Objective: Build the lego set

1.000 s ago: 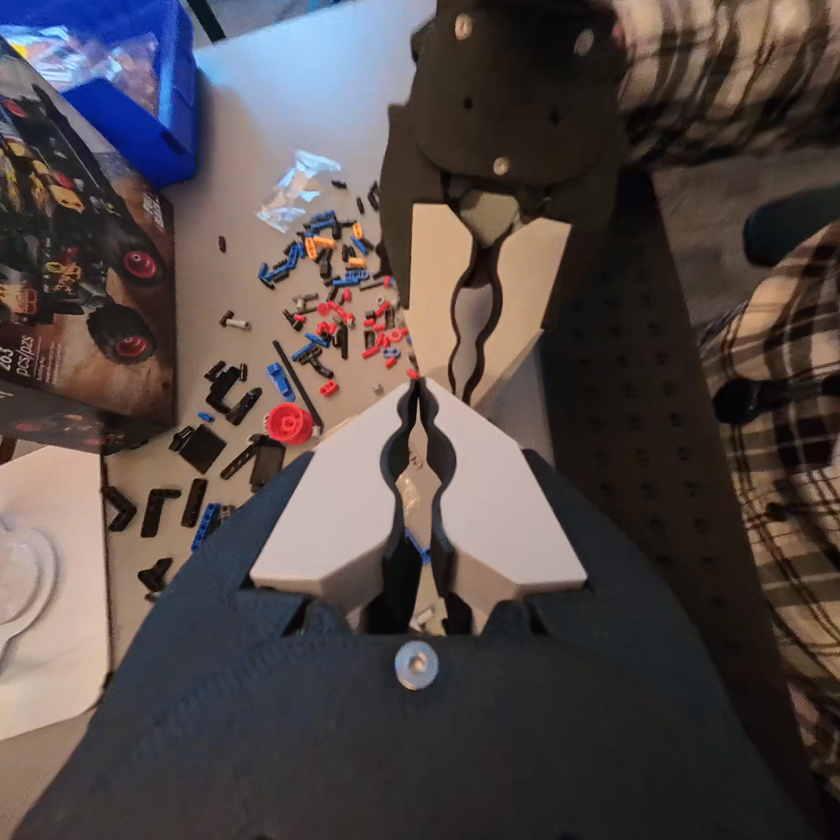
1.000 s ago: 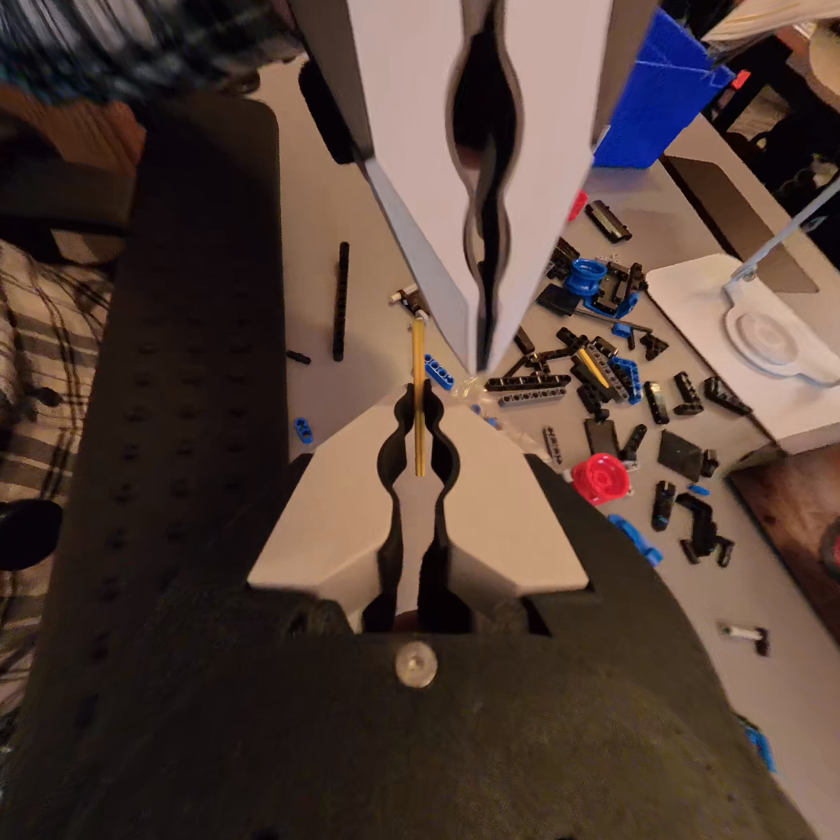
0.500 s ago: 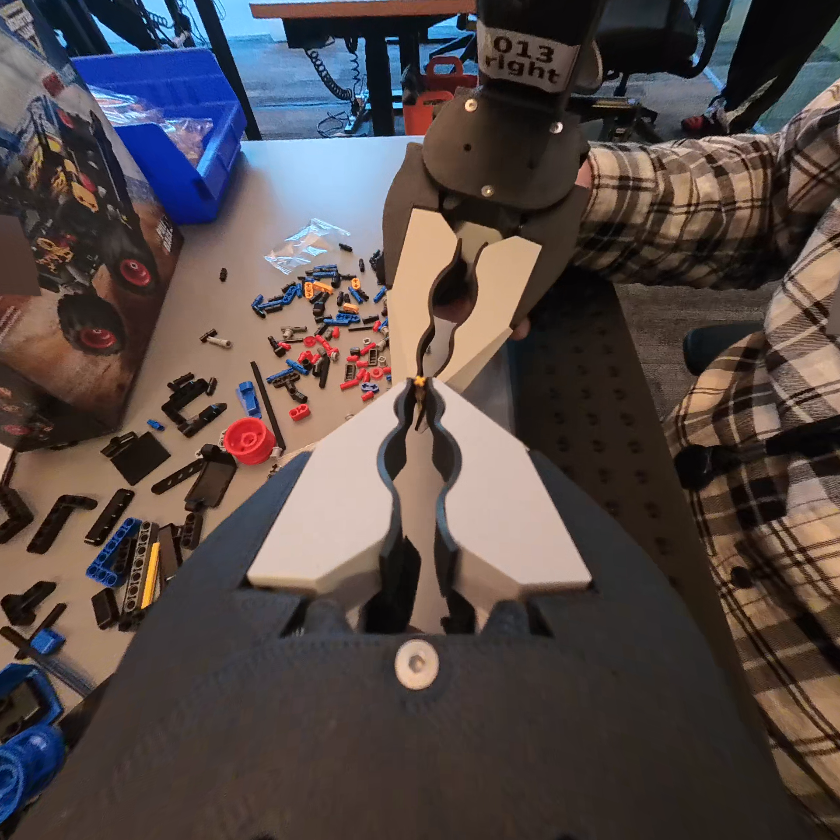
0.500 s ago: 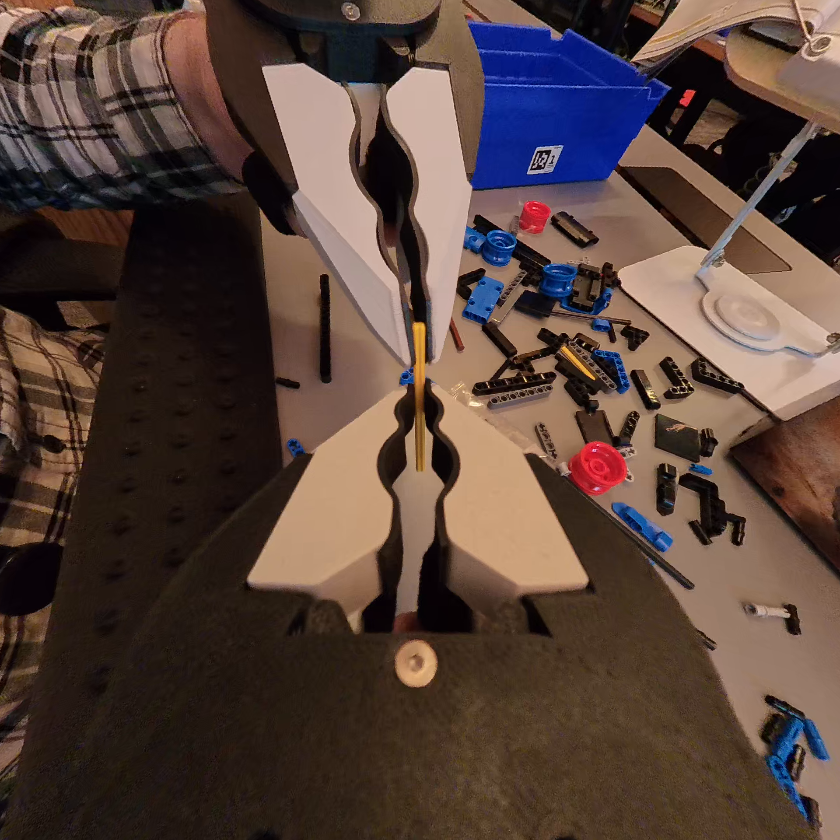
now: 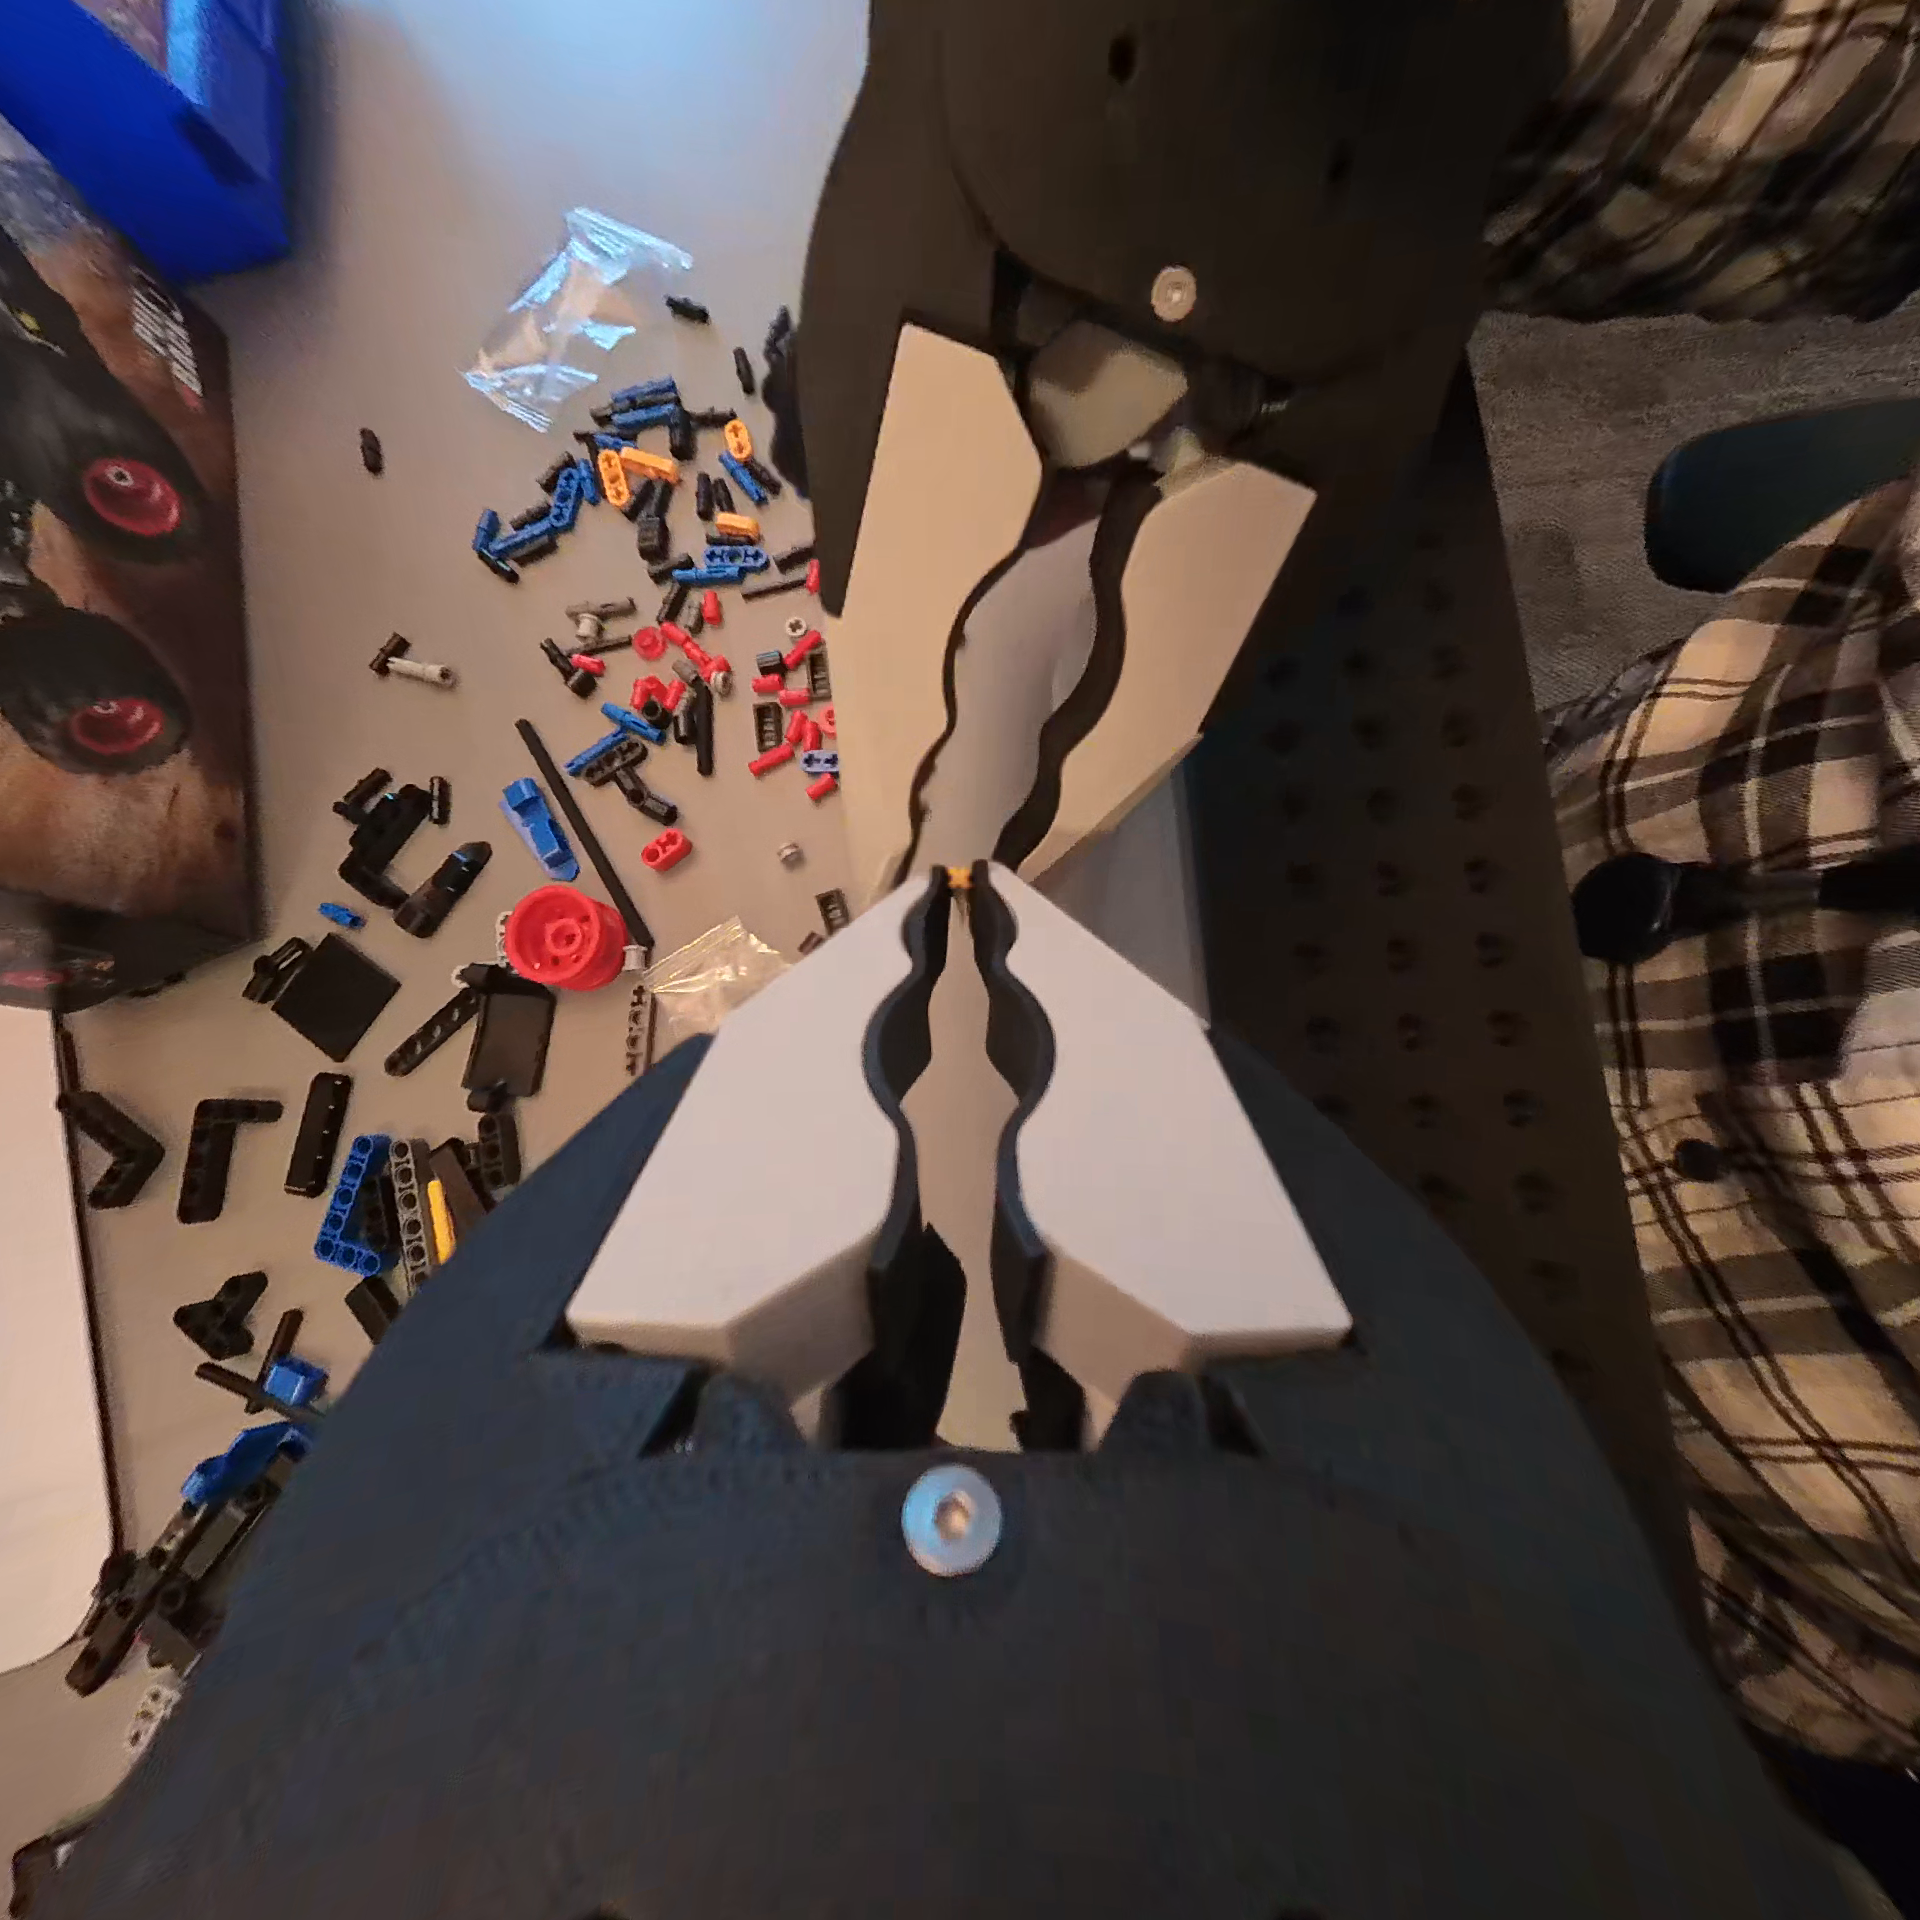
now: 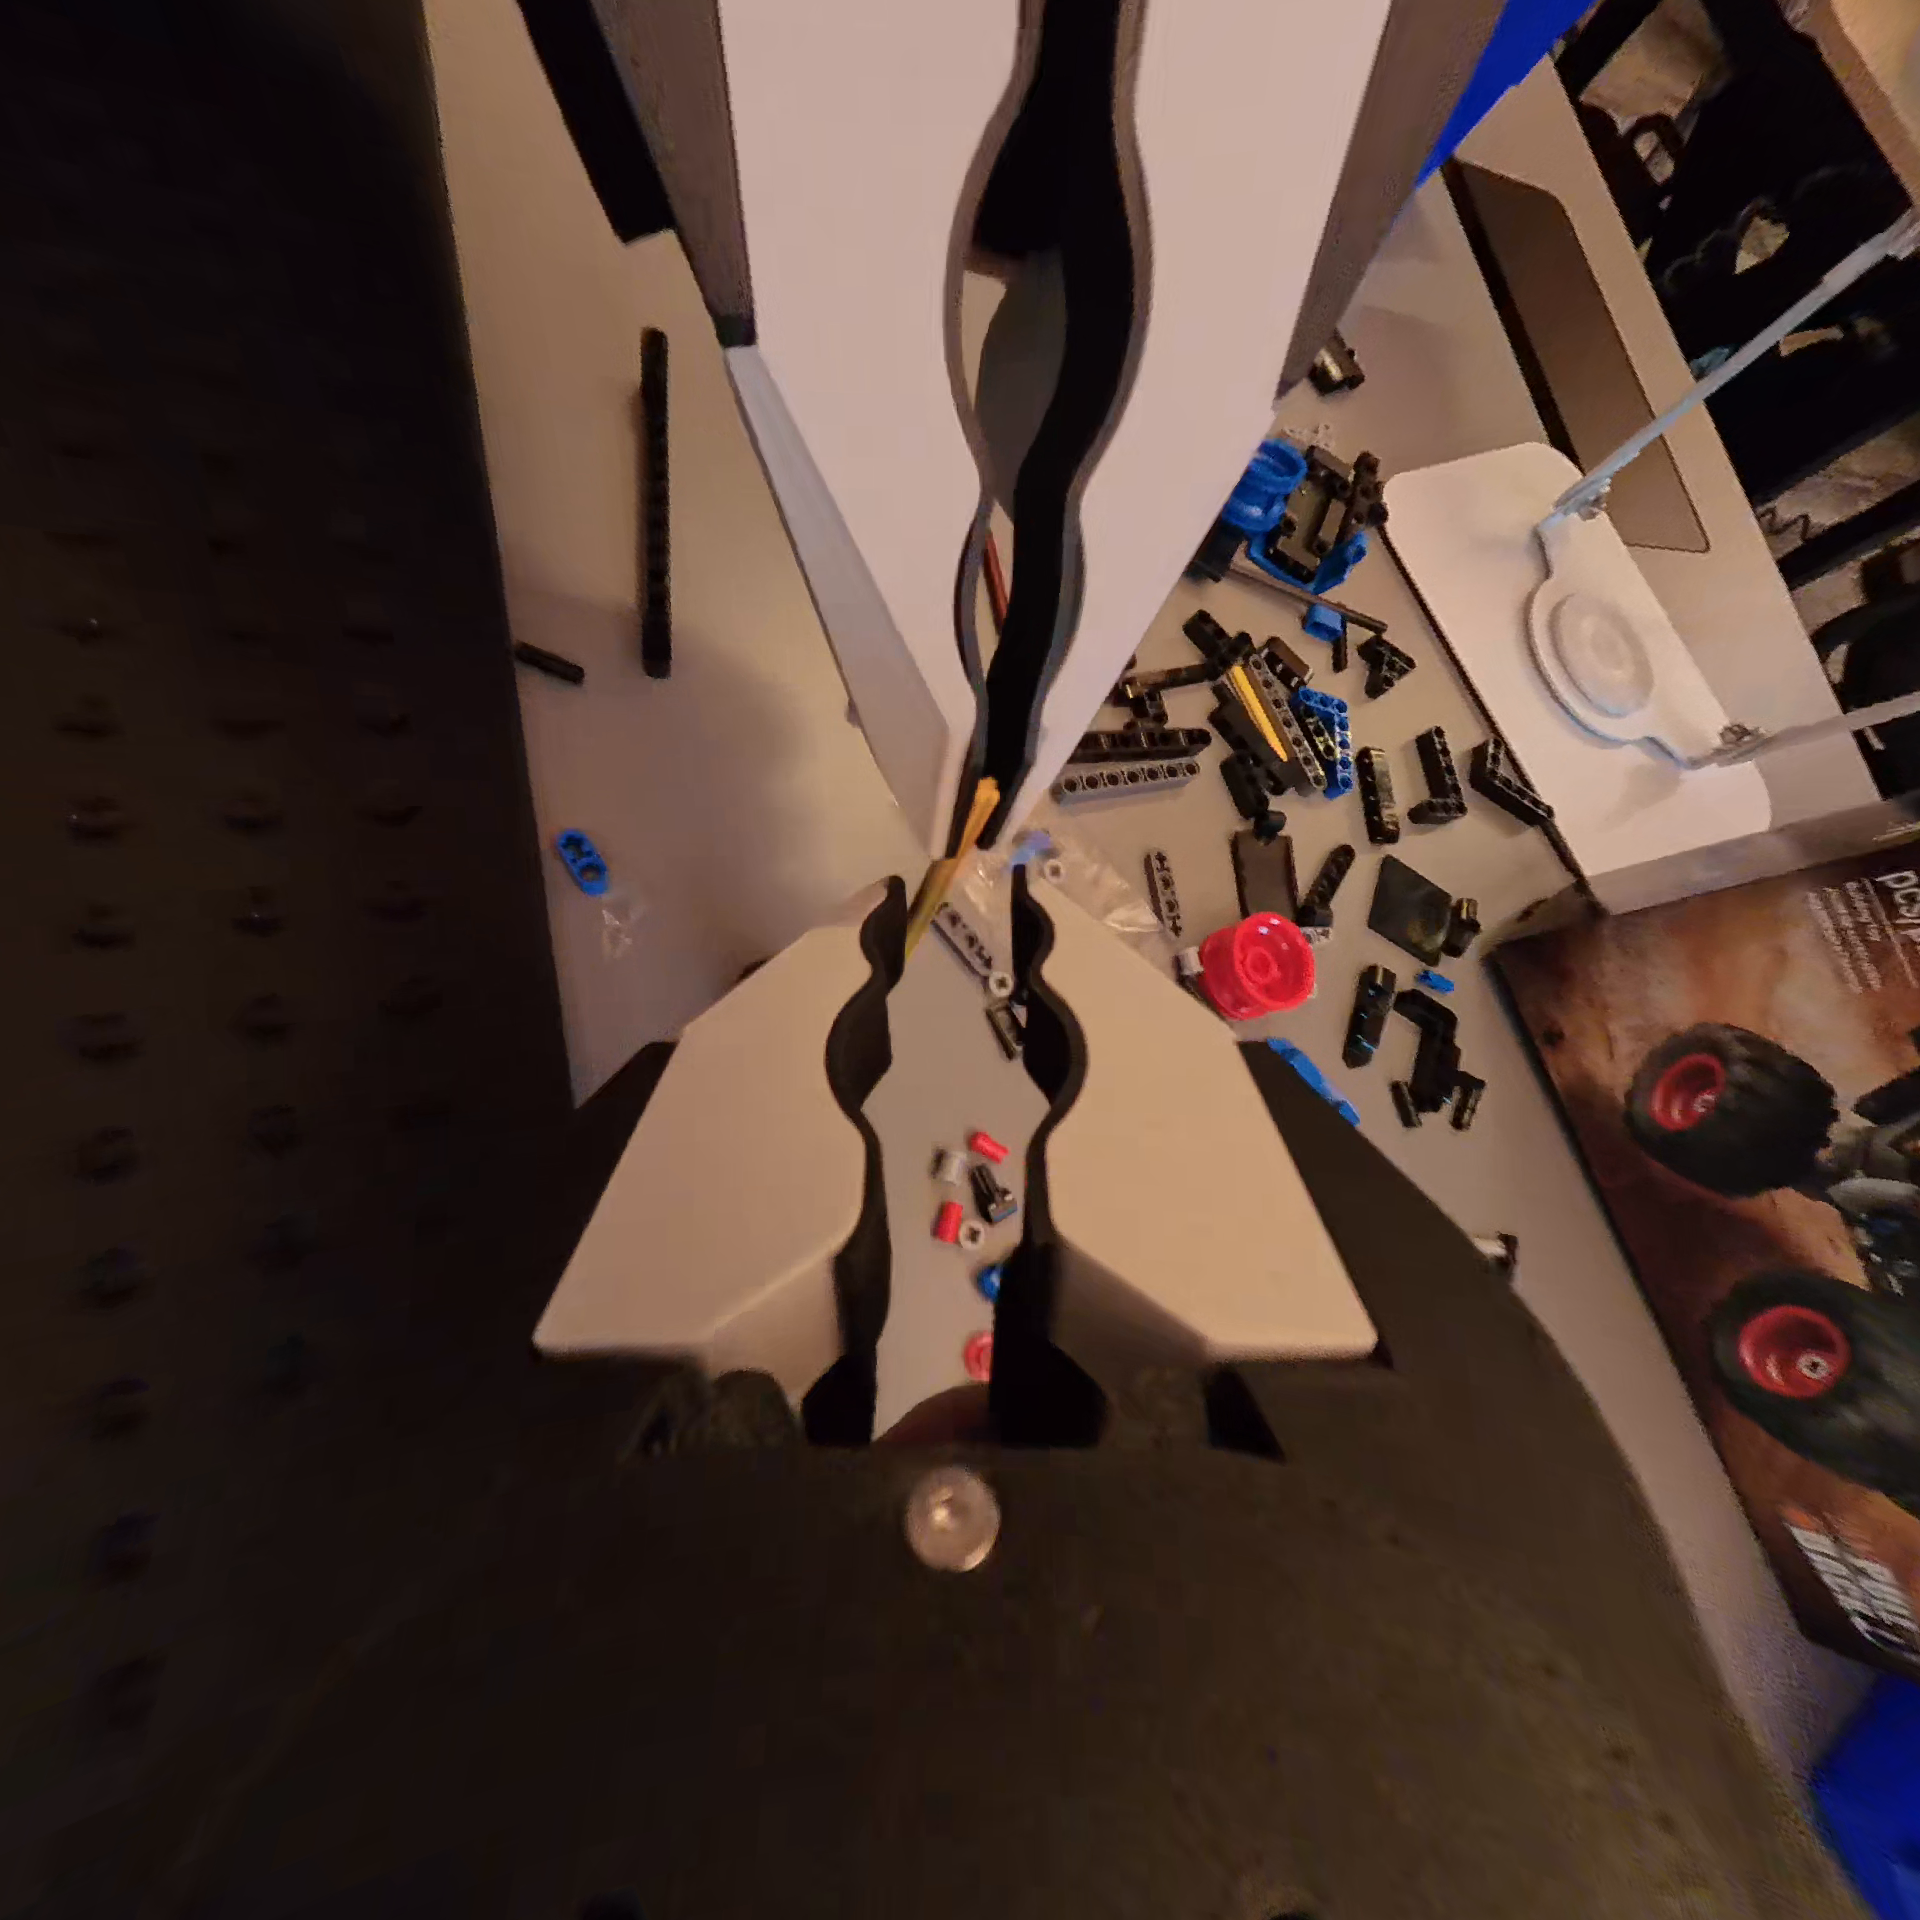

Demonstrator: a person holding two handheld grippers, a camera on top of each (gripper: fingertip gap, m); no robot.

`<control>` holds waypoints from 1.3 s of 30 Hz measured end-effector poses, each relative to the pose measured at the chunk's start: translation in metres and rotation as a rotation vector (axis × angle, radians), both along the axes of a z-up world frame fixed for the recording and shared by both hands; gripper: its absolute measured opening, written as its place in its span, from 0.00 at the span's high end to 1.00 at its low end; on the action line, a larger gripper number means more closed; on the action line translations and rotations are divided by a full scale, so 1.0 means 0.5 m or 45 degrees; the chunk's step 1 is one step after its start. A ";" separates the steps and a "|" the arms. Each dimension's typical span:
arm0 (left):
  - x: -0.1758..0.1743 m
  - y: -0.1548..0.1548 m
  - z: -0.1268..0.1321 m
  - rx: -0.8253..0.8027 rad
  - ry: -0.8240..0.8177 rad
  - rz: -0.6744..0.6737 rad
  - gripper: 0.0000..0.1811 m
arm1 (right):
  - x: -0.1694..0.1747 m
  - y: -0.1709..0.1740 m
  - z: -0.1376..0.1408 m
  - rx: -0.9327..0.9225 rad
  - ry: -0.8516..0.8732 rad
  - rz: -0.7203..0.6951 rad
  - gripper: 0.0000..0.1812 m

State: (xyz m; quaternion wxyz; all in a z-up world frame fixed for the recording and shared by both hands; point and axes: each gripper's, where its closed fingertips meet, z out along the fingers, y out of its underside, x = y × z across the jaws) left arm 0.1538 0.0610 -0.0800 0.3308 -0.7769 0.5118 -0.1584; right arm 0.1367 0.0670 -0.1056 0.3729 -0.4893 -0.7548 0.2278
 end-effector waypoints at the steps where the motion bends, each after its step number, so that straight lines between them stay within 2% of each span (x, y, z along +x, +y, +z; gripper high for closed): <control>1: 0.002 -0.001 -0.002 -0.012 0.006 -0.011 0.99 | 0.002 0.000 -0.002 0.017 -0.013 0.000 0.90; 3: 0.003 -0.004 -0.008 -0.040 0.032 -0.027 0.99 | 0.001 -0.013 -0.002 -0.004 -0.005 0.031 0.95; 8: 0.005 -0.006 -0.021 -0.100 0.036 -0.041 0.98 | -0.001 -0.016 -0.015 -0.113 0.024 0.038 0.98; 12: 0.018 -0.014 -0.017 -0.122 -0.059 -0.050 0.98 | 0.007 -0.029 -0.009 -0.267 0.098 0.077 0.98; 17: 0.021 -0.027 -0.035 -0.159 -0.062 -0.053 0.99 | 0.010 -0.049 -0.025 -0.393 0.117 0.115 0.99; 30: 0.025 -0.036 -0.059 -0.188 -0.114 -0.031 0.99 | 0.016 -0.061 -0.053 -0.419 0.052 0.159 0.99; 39: 0.021 -0.040 -0.062 -0.108 -0.122 0.020 0.99 | 0.015 -0.063 -0.057 -0.345 -0.004 0.232 0.99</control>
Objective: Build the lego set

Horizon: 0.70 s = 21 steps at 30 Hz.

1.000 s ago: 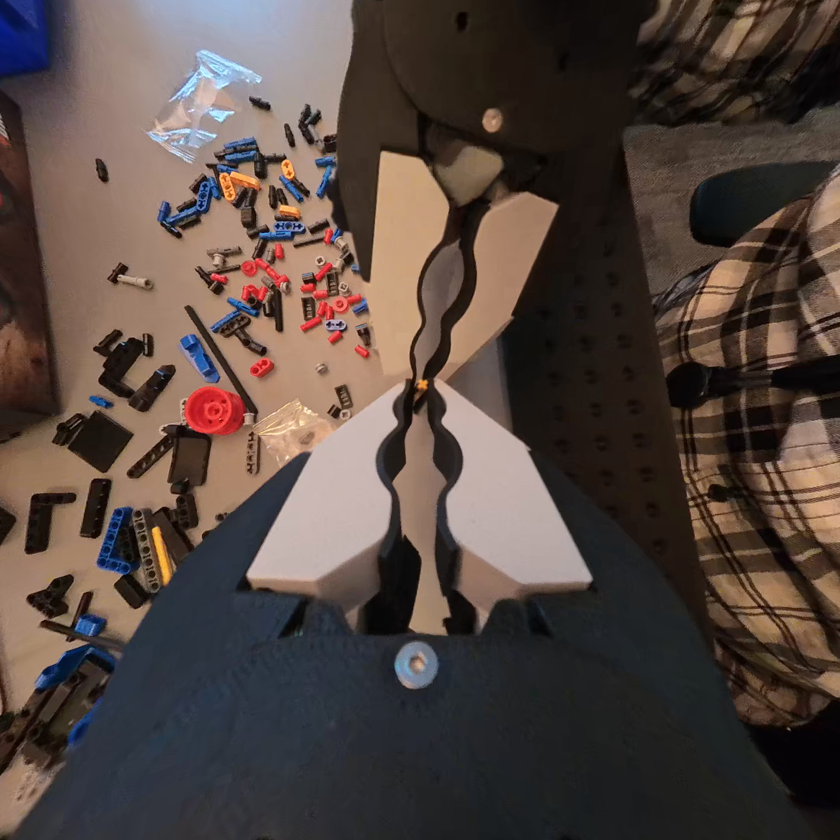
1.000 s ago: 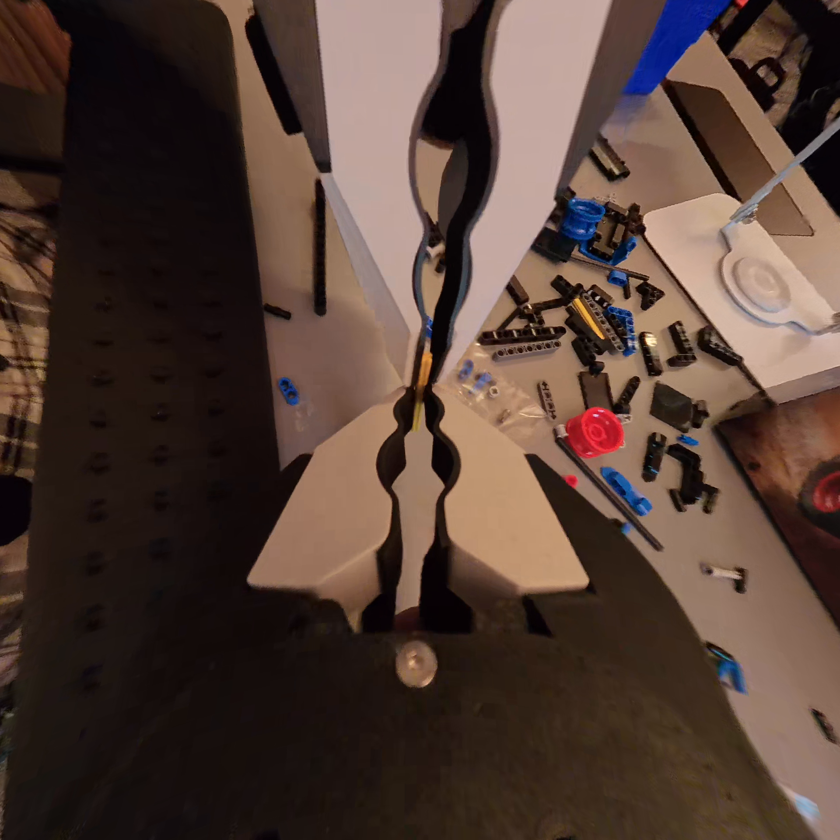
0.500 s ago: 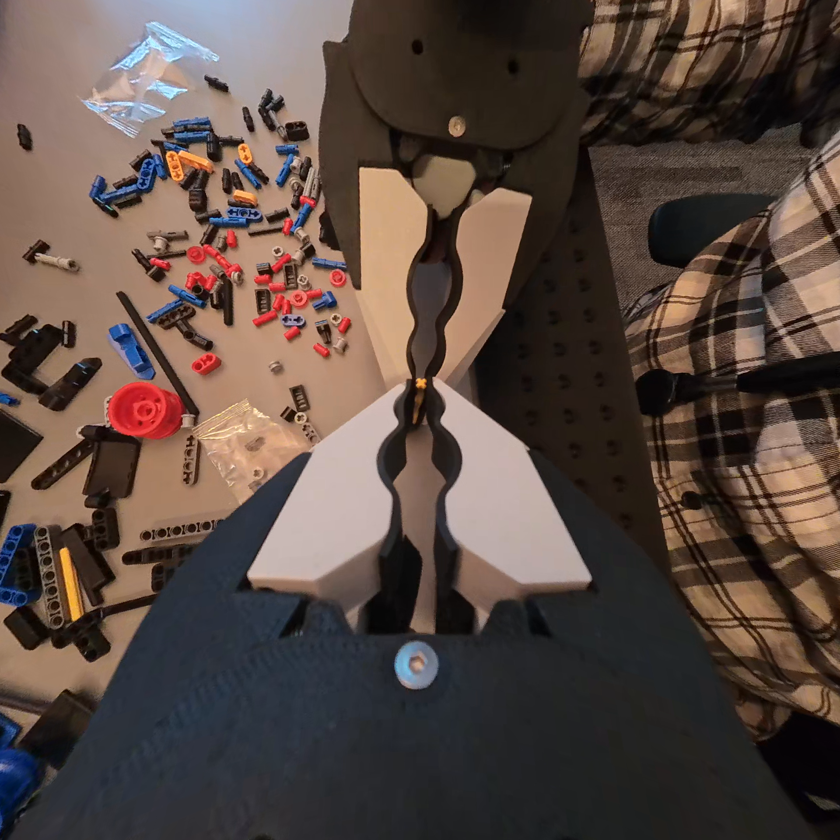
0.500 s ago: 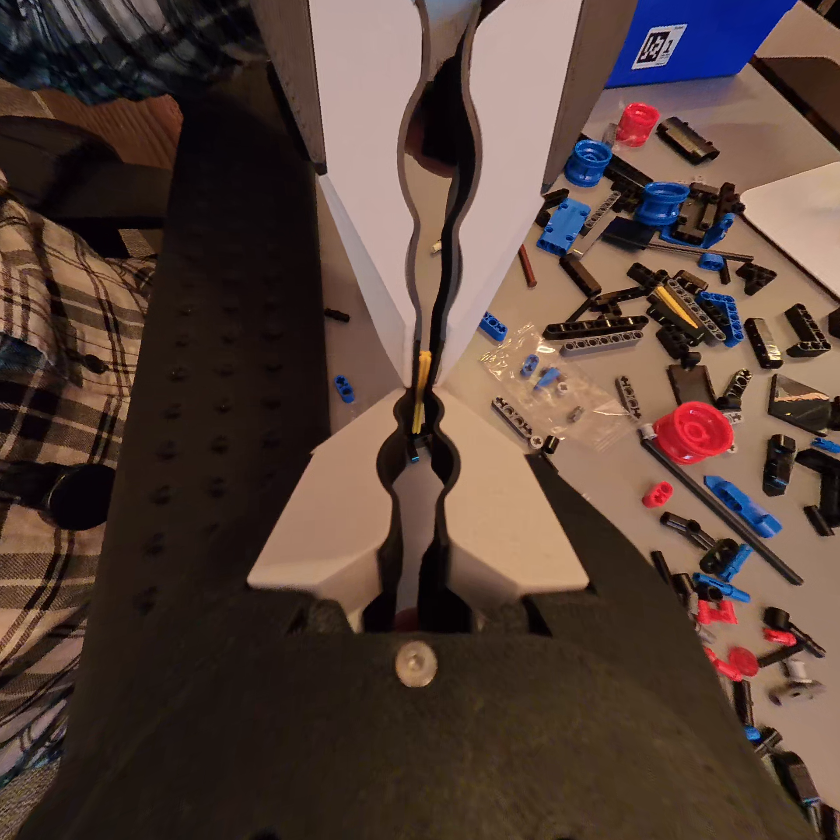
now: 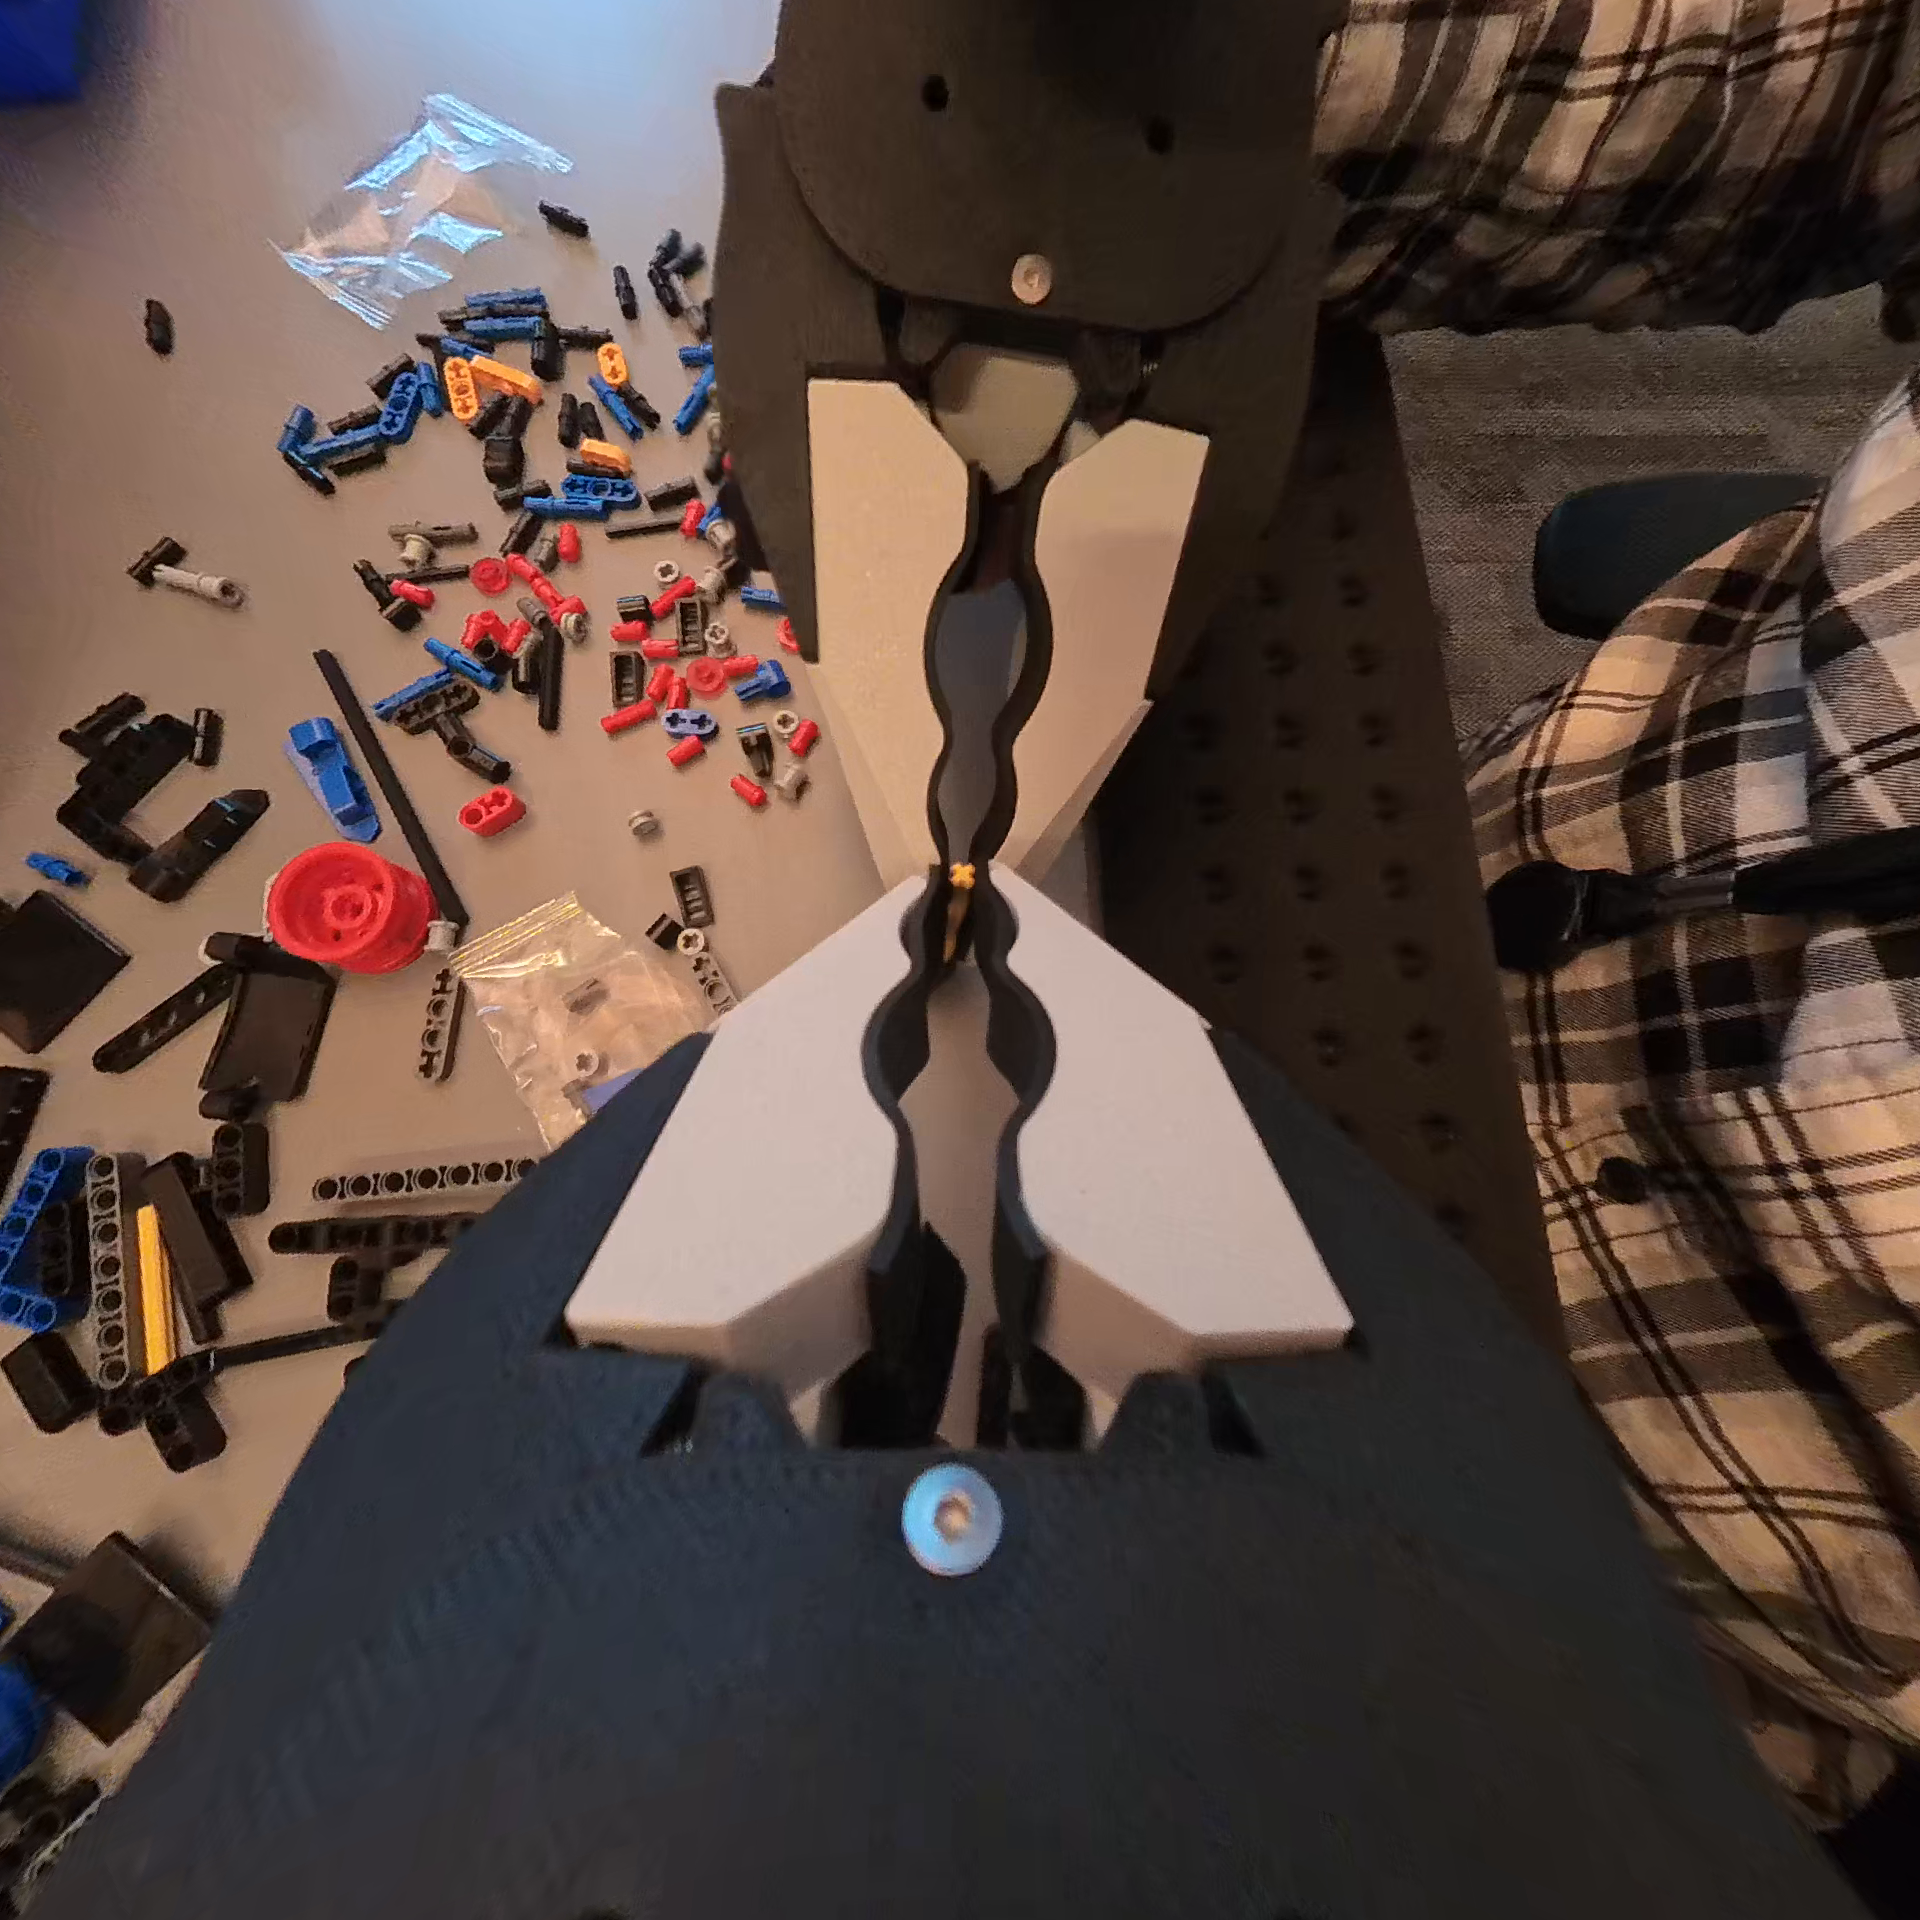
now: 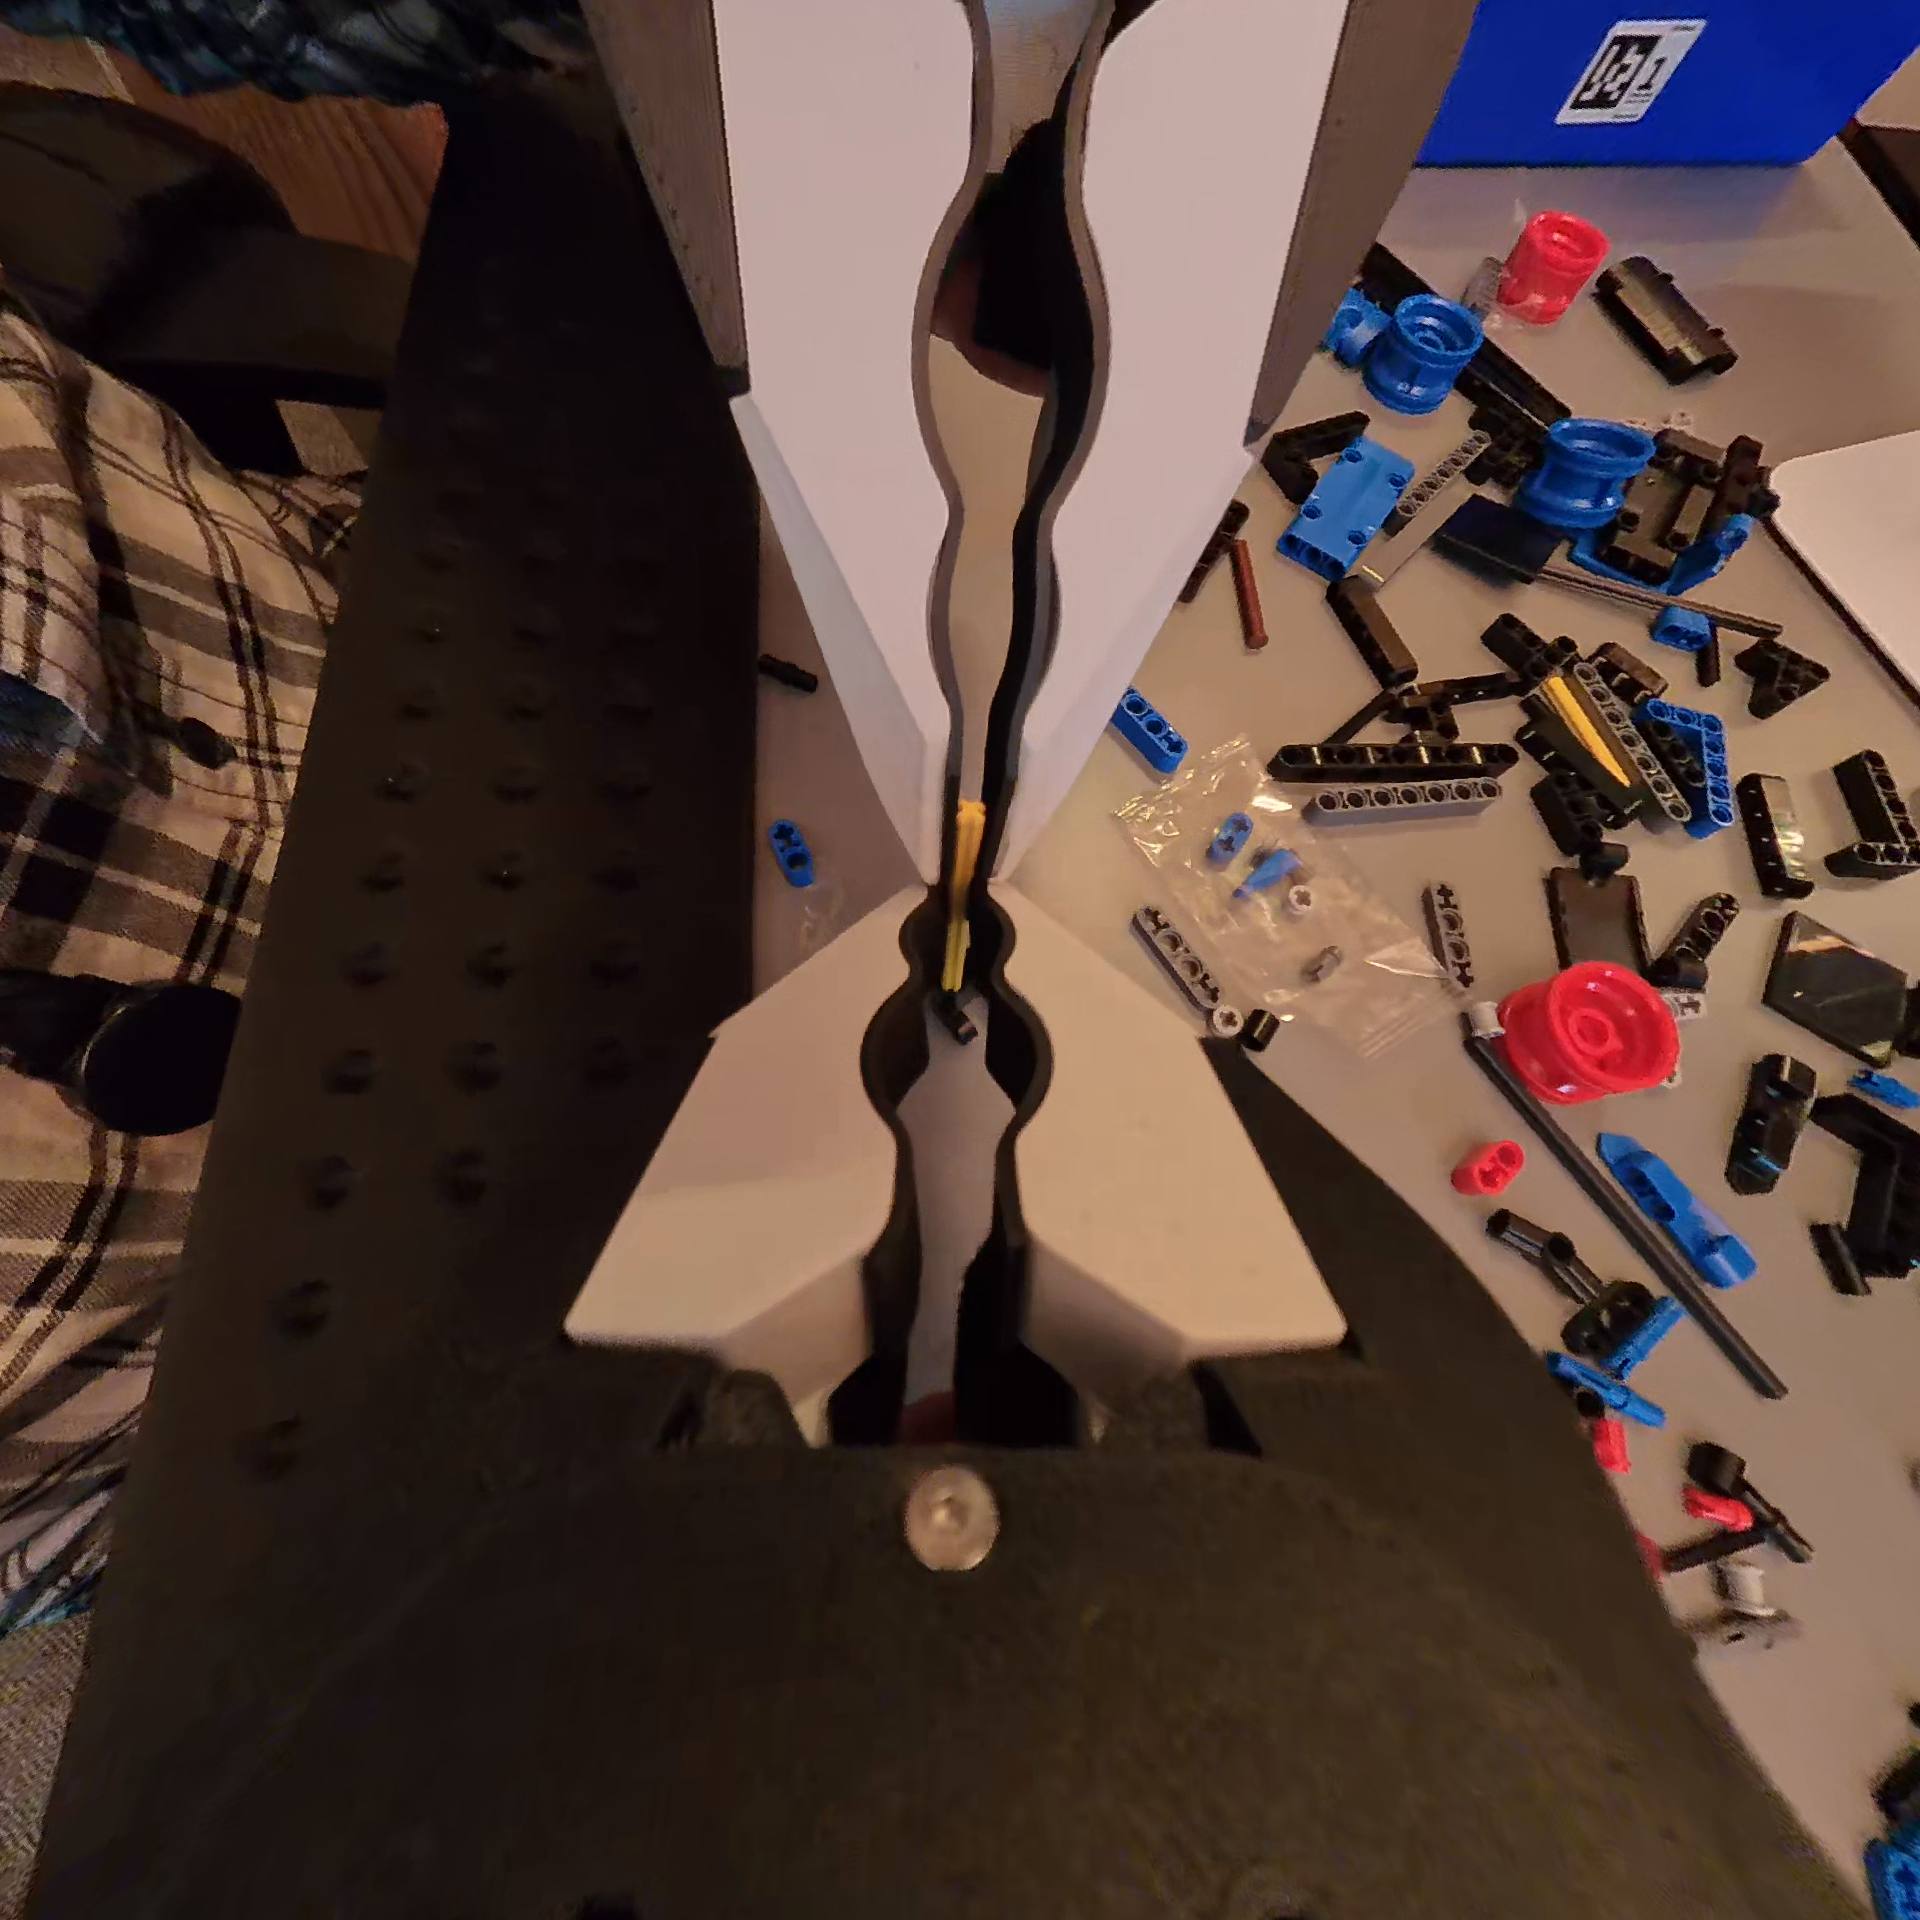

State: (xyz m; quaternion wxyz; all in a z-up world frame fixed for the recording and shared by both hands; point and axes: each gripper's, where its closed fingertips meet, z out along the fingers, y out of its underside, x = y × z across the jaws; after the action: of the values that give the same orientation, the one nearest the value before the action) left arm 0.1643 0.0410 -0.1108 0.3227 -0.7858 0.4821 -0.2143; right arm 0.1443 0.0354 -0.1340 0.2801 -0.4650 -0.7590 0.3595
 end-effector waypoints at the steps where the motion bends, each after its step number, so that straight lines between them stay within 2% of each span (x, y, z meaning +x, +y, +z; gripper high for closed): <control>1: 0.000 -0.001 0.000 0.011 0.001 0.002 0.99 | 0.000 0.000 0.000 0.007 -0.002 0.012 0.99; 21: 0.005 -0.004 -0.003 0.192 -0.002 -0.098 0.99 | 0.001 -0.002 -0.003 0.052 0.075 0.028 0.99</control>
State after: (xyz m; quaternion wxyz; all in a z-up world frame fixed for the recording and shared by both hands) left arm 0.1667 0.0390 -0.1122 0.3729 -0.7400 0.5264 -0.1904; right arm 0.1450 0.0345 -0.1355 0.3078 -0.4401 -0.7626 0.3606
